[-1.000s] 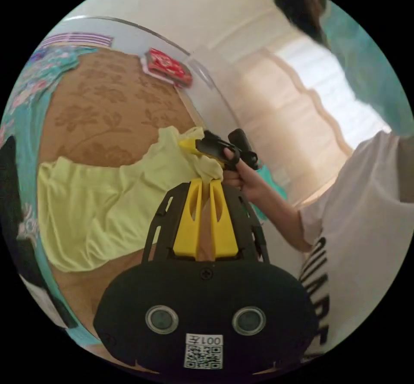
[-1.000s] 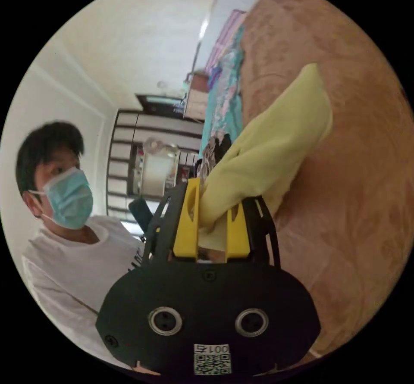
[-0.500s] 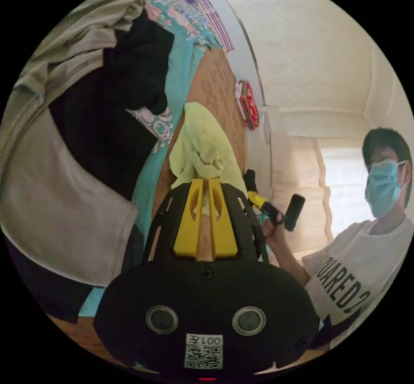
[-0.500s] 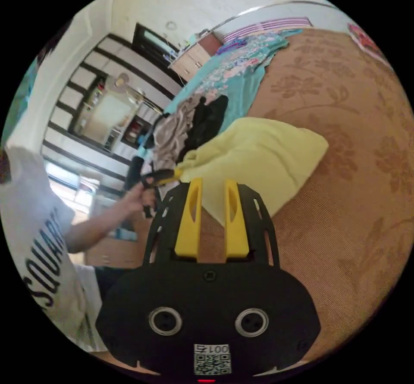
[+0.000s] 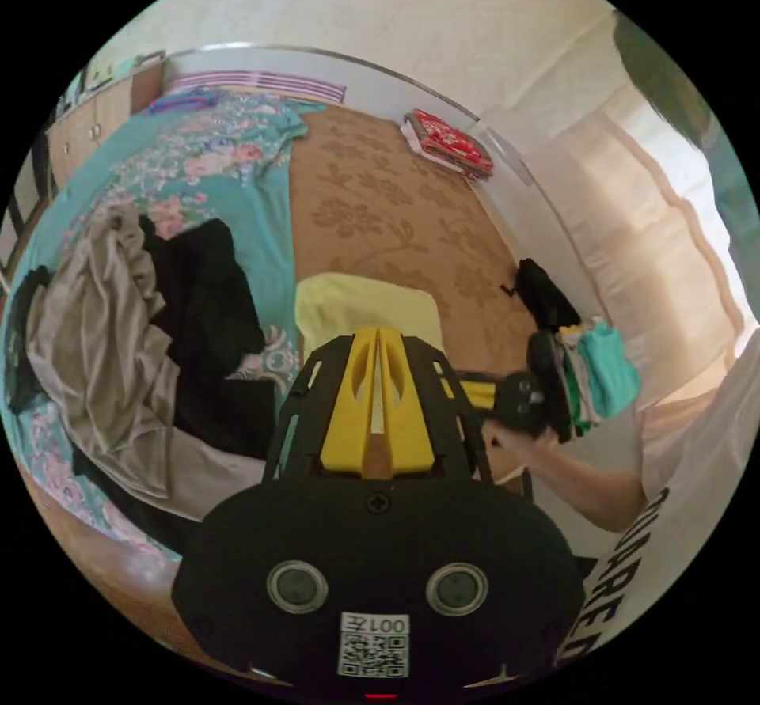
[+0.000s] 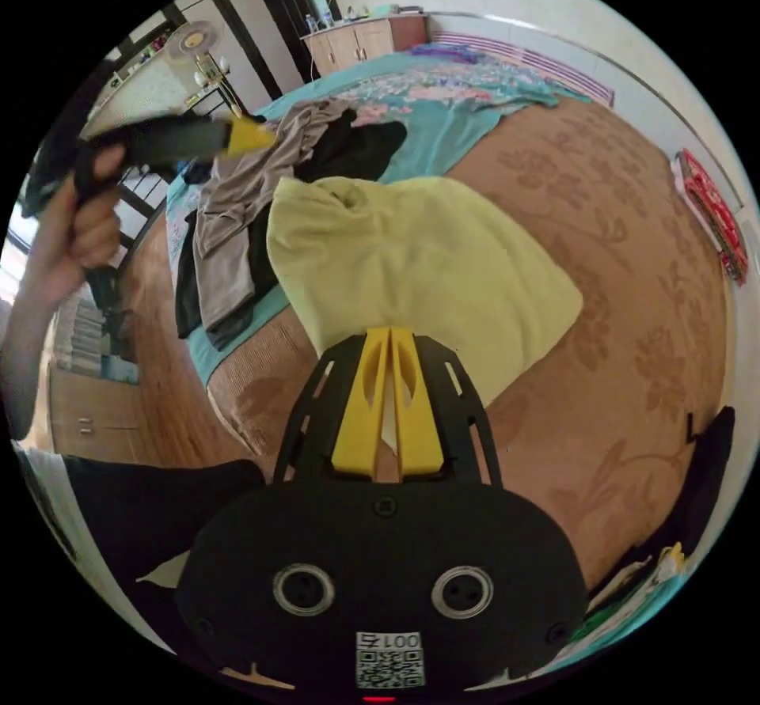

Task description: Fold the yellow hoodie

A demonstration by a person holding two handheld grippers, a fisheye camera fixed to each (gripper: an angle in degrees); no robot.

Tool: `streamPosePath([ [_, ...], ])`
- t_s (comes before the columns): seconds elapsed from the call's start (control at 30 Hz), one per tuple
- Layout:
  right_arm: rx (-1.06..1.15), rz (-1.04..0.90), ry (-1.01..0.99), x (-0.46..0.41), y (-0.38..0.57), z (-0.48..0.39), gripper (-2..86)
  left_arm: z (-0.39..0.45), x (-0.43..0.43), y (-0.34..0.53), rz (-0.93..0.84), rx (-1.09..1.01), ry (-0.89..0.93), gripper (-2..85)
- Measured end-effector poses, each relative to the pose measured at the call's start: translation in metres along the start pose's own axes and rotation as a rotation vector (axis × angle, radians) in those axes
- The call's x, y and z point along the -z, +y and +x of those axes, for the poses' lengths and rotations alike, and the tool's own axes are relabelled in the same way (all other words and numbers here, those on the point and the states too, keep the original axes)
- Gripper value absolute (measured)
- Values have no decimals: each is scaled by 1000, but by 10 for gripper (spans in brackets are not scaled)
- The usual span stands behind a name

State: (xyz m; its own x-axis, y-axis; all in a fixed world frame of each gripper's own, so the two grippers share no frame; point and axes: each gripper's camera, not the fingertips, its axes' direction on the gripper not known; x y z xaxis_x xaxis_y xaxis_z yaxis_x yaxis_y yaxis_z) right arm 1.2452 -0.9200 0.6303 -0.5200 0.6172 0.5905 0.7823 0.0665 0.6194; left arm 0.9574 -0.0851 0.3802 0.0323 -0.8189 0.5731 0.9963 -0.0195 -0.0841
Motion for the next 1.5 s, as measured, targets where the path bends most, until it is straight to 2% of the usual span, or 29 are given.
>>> streamPosePath([
  [0.07, 42, -29, 41, -25, 7, -27, 5, 14, 9, 0, 42, 4, -96, -9],
  [0.13, 98, 6, 91, -32, 10, -54, 4, 25, -7, 0, -4, -78, -20, -9],
  [0.2, 149, 26, 192, -20, 0, -77, 3, 34, -44, 5, -127, -155, 38, -9],
  [0.3, 83, 160, 265, 19, -5, -75, 3, 41, -105, 23, -298, -255, -180, -10],
  [0.37, 74, 107, 220, 17, -9, -64, 4, 35, -133, 36, -361, -263, -241, -10],
  [0.4, 68, 41, 175, 3, -11, -57, 4, 32, -137, 39, -367, -246, -234, -10],
  [0.47, 93, 30, 153, -13, -3, -58, 4, 19, -147, 52, -357, -170, -197, -10],
  [0.57, 187, 74, 280, -26, 14, -83, 3, 7, -153, 60, -313, -60, -129, -10],
  [0.67, 180, 70, 306, -17, 8, -88, 4, 20, -149, 50, -332, -109, -195, -10],
  [0.73, 134, 79, 358, 1, 8, -81, 4, 29, -132, 44, -277, -127, -213, -10],
  [0.8, 108, 83, 329, 13, 20, -65, 4, 35, -122, 42, -228, -157, -123, -10],
  [0.83, 98, 74, 302, 11, 24, -60, 5, 39, -126, 43, -240, -179, -44, -10],
  [0.87, 90, 53, 249, 3, 30, -51, 5, 41, -142, 48, -293, -202, -46, -10],
  [0.93, 120, 57, 245, -13, 39, -45, 6, 39, -177, 62, -417, -230, -146, -10],
  [1.03, 168, 37, 192, -11, 45, -28, 8, 29, -186, 65, -395, -165, -134, -10],
  [1.1, 64, 40, 342, 6, 54, 3, 12, 25, -178, 61, -383, -128, -185, -10],
  [1.17, -21, 45, 387, 14, 66, 37, 17, 24, -171, 61, -419, -142, -323, -10],
  [1.23, -106, 53, 269, 14, 77, 77, 26, 28, -171, 66, -458, -180, -396, -10],
  [1.3, -220, 117, 60, 6, 91, 132, 50, 30, -169, 69, -469, -163, -297, -10],
  [1.37, -331, 184, -104, -1, 101, 178, 65, 25, -168, 72, -435, -42, 0, -10],
  [1.47, -415, 281, -375, -21, 119, 242, 106, 10, -182, 78, -390, 131, 267, -10],
  [1.5, -429, 275, -466, -35, 124, 262, 111, 7, -186, 79, -380, 160, 303, -10],
])
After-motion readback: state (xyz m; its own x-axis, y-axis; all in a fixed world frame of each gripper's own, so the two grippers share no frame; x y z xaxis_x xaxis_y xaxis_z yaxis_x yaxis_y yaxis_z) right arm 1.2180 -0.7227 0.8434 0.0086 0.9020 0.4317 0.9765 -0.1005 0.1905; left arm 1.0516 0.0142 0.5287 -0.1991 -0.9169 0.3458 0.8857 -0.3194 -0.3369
